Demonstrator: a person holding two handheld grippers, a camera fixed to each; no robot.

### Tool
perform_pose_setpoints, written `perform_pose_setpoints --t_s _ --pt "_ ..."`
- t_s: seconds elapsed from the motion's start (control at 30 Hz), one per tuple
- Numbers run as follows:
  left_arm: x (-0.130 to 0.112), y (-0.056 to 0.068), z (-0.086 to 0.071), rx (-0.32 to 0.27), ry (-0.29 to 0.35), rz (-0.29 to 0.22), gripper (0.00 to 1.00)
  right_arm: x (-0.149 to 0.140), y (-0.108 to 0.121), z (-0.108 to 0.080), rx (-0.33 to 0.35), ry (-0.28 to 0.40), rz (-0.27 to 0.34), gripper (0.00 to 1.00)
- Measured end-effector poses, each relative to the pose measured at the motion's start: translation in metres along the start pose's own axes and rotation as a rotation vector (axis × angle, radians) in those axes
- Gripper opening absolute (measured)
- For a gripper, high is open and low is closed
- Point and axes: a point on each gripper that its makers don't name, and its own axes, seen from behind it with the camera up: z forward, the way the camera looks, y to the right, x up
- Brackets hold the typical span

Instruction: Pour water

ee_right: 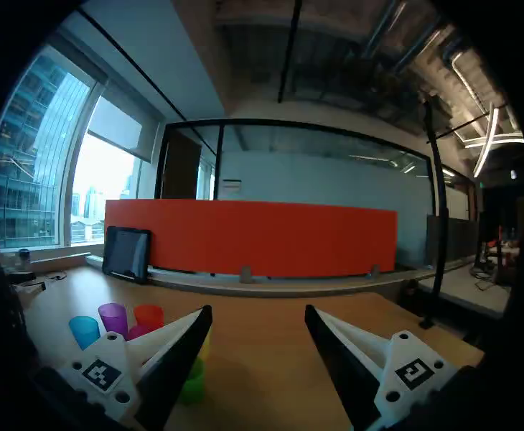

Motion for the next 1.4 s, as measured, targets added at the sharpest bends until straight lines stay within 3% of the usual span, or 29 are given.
perform_pose_setpoints --t_s 0.6,0.9,1.4 --pt "0.0 0.0 -0.001 0.0 -0.001 0.001 0.96 -0.003 0.005 0.004 0.031 0.041 0.026 1.0" --pt "0.0 0.0 0.0 0.0 -0.001 0.001 0.96 -0.005 0.019 0.014 0.003 0.072 0.053 1.0" --pt "0.0 0.0 0.0 0.0 -0.001 0.001 0.96 -0.041 0.025 0.018 0.013 0.047 0.079 1.0"
